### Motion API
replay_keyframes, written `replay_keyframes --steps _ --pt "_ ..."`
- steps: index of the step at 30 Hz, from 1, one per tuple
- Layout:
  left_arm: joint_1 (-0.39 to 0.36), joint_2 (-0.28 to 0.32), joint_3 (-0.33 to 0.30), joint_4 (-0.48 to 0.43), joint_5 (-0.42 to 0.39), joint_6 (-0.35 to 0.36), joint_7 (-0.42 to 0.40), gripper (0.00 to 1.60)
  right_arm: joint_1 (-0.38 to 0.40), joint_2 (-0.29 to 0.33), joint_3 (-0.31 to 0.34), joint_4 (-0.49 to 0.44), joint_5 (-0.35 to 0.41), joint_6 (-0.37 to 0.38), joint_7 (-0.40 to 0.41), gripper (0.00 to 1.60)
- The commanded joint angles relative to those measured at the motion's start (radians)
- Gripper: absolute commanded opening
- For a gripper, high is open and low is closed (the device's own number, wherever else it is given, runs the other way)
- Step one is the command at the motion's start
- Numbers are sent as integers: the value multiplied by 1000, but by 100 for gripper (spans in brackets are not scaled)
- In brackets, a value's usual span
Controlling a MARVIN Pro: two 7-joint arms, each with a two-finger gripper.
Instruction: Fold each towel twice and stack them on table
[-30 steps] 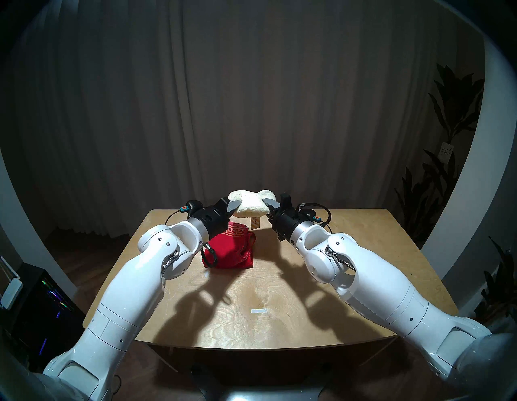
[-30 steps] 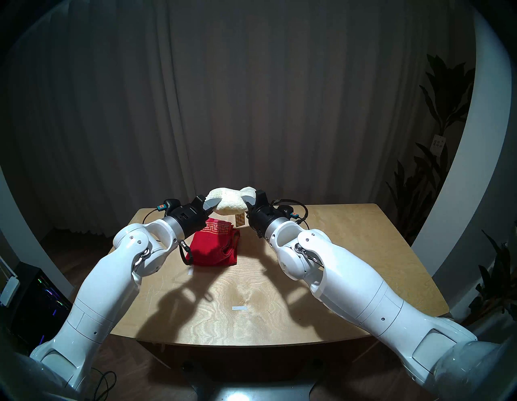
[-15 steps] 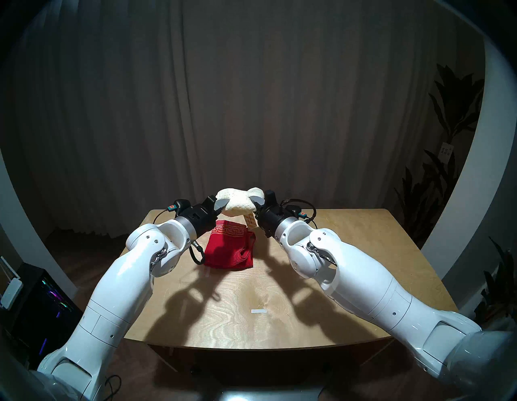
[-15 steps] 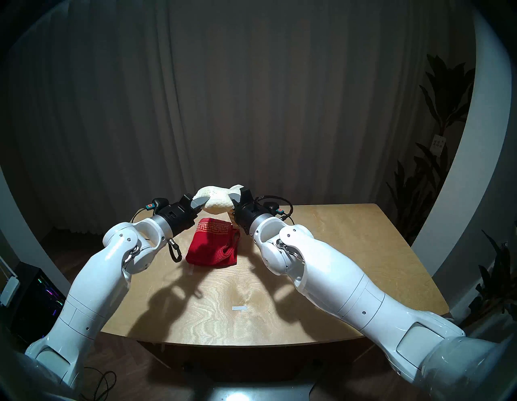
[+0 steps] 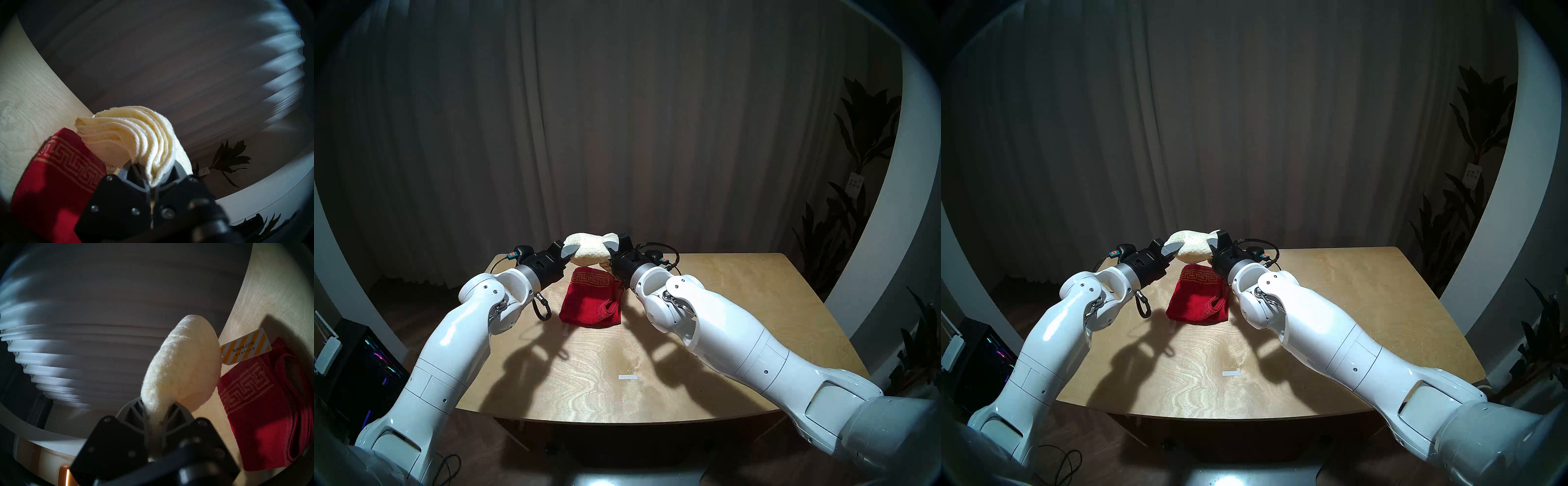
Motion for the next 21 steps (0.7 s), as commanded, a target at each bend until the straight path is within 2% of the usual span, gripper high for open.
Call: replay_keyframes --steps 1,11,21 --pt "-52 8 -12 62 8 10 -44 0 43 -73 -16 55 -9 10 21 0" --pt "-65 -3 4 159 10 45 -83 0 31 -94 -50 143 -13 23 44 0" --pt "-6 2 -10 116 -24 69 -71 0 14 -80 -73 146 -19 28 24 0"
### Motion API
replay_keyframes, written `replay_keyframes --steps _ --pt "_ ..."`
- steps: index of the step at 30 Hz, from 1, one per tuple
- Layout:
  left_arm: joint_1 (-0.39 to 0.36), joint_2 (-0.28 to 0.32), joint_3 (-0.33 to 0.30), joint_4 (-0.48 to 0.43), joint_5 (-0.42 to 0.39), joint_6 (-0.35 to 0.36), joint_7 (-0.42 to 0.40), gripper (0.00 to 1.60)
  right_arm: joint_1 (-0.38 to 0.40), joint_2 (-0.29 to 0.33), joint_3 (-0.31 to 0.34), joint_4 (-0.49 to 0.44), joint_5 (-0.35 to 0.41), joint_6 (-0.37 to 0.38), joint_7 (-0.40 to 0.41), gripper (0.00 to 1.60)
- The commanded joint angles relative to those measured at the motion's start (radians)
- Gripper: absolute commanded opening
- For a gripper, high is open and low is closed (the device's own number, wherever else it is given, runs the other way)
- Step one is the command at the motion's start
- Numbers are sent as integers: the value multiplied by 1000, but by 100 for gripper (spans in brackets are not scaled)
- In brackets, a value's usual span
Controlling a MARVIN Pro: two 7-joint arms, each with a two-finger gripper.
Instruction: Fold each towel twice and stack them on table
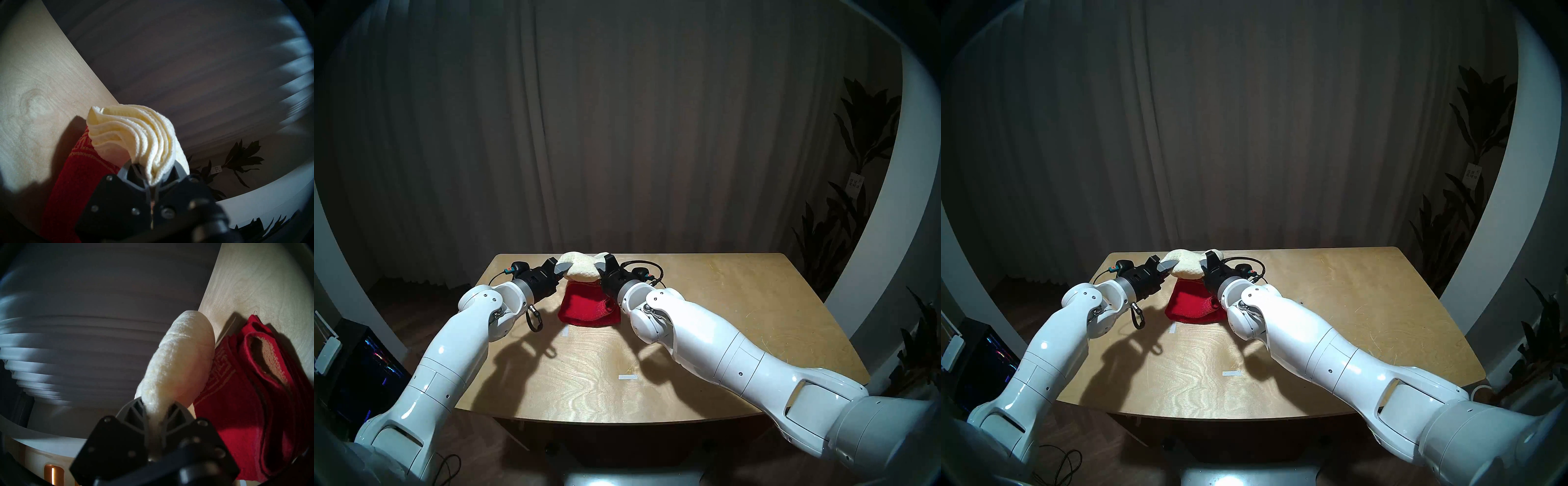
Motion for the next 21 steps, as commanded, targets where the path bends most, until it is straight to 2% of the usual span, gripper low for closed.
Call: replay_keyframes --steps 1,7,21 --pt "21 1 -22 -52 -37 8 2 0 -6 -1 -9 -29 -5 -2 -5 0" --pt "61 -1 -18 -95 -50 4 27 0 -36 35 -19 -72 -11 -9 -21 0" --pt "124 -2 7 -150 -22 -34 79 0 -101 113 -34 -165 -23 -49 -46 0"
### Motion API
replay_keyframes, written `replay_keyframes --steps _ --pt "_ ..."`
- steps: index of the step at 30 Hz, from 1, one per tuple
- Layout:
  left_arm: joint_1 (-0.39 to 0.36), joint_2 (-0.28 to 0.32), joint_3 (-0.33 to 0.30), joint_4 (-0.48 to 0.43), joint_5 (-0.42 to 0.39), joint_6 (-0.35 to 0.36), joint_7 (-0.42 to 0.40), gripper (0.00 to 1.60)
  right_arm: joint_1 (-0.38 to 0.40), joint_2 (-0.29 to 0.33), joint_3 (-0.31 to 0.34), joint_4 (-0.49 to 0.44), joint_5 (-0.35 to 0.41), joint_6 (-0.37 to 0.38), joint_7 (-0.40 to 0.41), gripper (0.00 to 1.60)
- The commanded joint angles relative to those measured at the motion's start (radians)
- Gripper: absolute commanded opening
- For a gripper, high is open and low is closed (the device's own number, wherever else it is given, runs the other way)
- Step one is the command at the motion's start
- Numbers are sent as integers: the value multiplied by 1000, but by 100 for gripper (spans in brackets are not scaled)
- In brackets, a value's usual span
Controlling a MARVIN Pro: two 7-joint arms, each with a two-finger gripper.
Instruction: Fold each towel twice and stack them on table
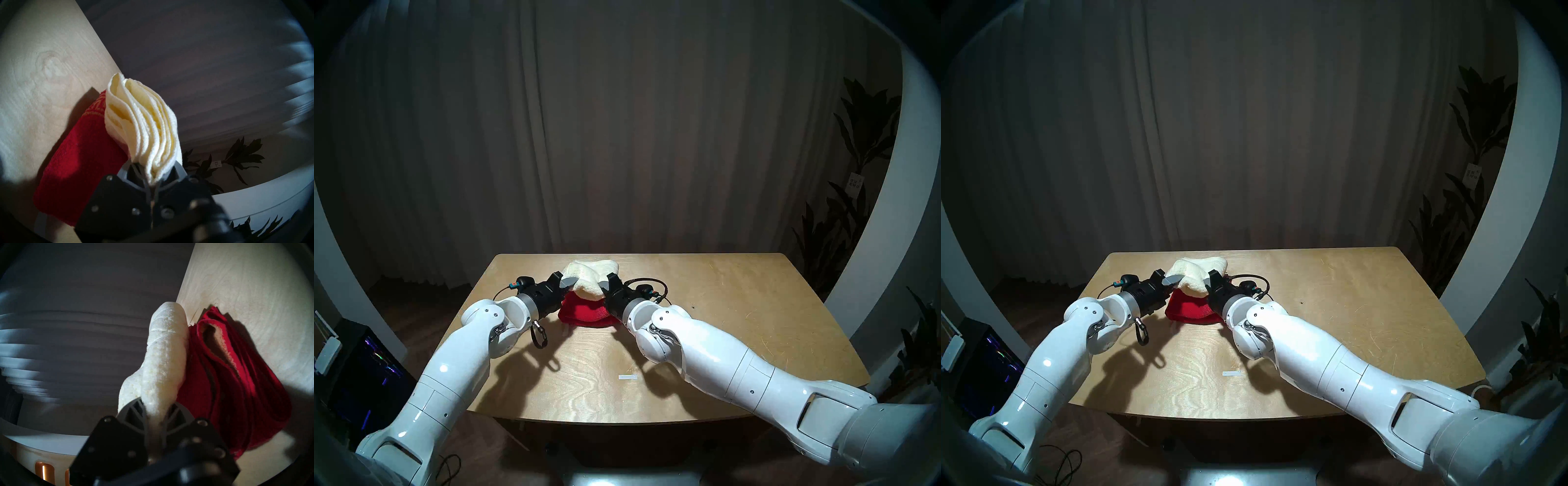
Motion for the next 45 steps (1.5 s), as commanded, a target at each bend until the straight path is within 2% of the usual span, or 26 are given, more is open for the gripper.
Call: replay_keyframes --steps 1,8,16,18,19,20,21,23,24,26,27,30,31,32,33,34,35,36,37,38,45 --pt "18 4 -4 -55 11 -19 8 0 -17 28 2 -64 -4 -12 -3 0" --pt "65 14 -19 -89 22 -44 31 0 -21 38 -15 -73 -15 -10 -22 0" --pt "93 27 -35 -98 26 -53 46 0 -19 19 -39 -56 -37 -31 -41 0" --pt "96 29 -38 -97 26 -53 48 16 -18 16 -44 -52 -43 -40 -48 0" --pt "97 29 -39 -97 26 -53 48 37 -19 14 -45 -50 -43 -42 -48 0" --pt "99 29 -40 -98 26 -52 49 49 -19 13 -47 -49 -46 -48 -51 0" --pt "100 31 -40 -98 28 -53 52 54 -19 11 -49 -46 -50 -57 -53 0" --pt "101 31 -41 -98 29 -53 52 54 -19 10 -50 -44 -51 -59 -52 0" --pt "102 32 -41 -98 32 -54 56 132 -18 10 -54 -42 -57 -66 -57 0" --pt "102 32 -41 -99 35 -55 56 132 -16 10 -56 -41 -59 -69 -60 0" --pt "104 31 -42 -99 35 -56 55 160 -15 10 -57 -39 -60 -71 -62 0" --pt "107 32 -44 -102 39 -61 53 160 -14 11 -58 -37 -59 -71 -62 0" --pt "108 31 -47 -104 37 -63 55 160 -13 12 -58 -37 -59 -70 -62 13" --pt "108 32 -48 -106 36 -63 56 160 -13 13 -58 -38 -59 -69 -62 35" --pt "108 33 -50 -108 36 -64 57 160 -13 15 -58 -40 -59 -69 -62 45" --pt "108 34 -51 -111 38 -65 58 160 -13 17 -58 -42 -59 -68 -62 76" --pt "109 34 -52 -113 37 -66 58 160 -14 20 -57 -45 -59 -68 -62 76" --pt "110 35 -53 -115 37 -67 59 160 -14 23 -56 -48 -59 -68 -62 105" --pt "112 35 -54 -119 39 -69 62 160 -15 27 -55 -53 -58 -67 -61 152" --pt "114 36 -55 -123 39 -71 63 160 -17 31 -54 -57 -58 -67 -60 160" --pt "138 40 -66 -157 53 -101 80 160 -29 67 -46 -107 -54 -68 -57 160"
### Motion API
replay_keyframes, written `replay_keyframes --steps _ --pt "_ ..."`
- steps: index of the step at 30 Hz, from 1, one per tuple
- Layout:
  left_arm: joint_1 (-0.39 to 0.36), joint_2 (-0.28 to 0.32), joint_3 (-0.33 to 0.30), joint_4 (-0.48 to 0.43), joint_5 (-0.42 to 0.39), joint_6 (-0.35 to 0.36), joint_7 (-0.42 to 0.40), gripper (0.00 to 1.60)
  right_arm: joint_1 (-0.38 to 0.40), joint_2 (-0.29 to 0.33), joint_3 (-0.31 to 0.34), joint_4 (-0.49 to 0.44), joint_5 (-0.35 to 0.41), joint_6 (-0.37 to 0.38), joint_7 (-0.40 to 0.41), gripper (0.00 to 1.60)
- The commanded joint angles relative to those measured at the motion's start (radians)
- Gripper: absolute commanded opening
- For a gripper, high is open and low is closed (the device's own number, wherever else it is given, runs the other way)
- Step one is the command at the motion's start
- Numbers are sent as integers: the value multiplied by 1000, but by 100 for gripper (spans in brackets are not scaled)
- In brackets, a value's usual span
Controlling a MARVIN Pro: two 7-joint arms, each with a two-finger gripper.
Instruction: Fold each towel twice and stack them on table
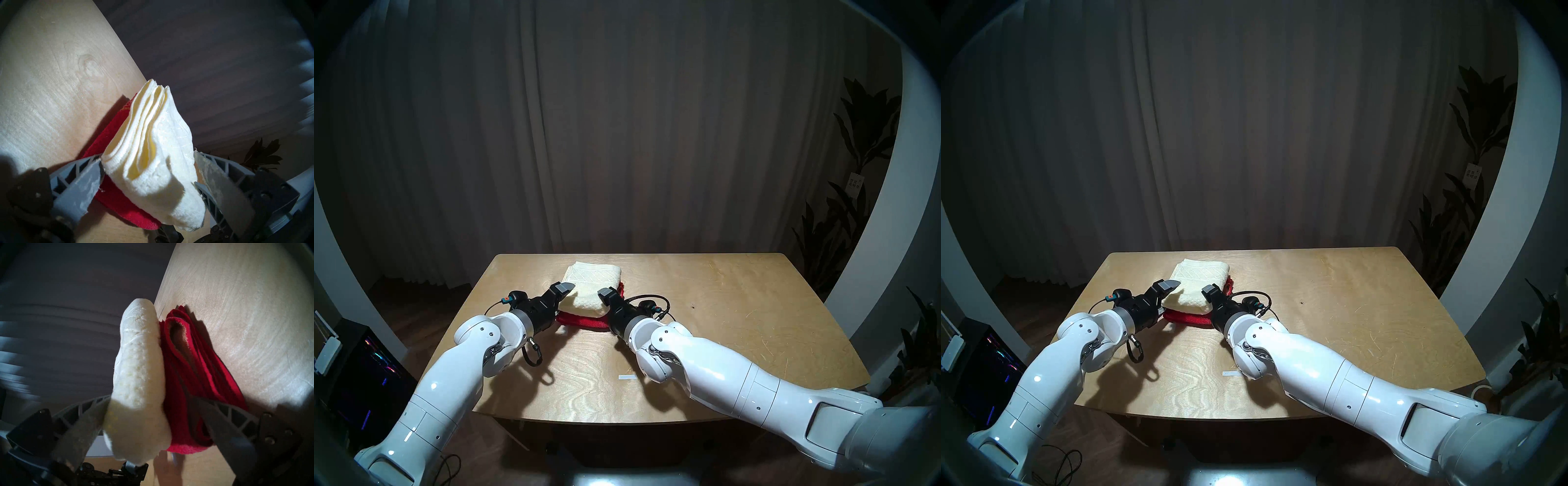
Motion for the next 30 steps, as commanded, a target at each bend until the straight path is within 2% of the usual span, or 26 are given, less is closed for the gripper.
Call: replay_keyframes --steps 1,6,11,15,18,19,20,21,30 --pt "18 7 -19 -56 13 -33 10 160 -8 34 15 -62 6 -2 7 160" --pt "54 27 -47 -112 48 -82 22 160 -35 83 32 -144 10 -20 19 160" --pt "86 77 -58 -181 149 -134 29 160 -39 133 39 -201 -13 -28 37 160" --pt "111 113 -74 -239 222 -165 45 160 -39 209 50 -271 -45 -33 42 160" --pt "119 143 -76 -268 289 -179 56 160 -33 256 74 -292 -73 -37 43 160" --pt "120 150 -76 -274 305 -180 59 160 -36 241 95 -280 -83 -42 41 160" --pt "125 156 -76 -283 328 -187 62 160 -30 283 96 -301 -88 -42 46 160" --pt "128 158 -77 -289 341 -191 66 160 -33 271 116 -293 -99 -46 45 160" --pt "139 216 -57 -309 540 -221 112 160 -37 397 203 -348 -173 -65 59 160"
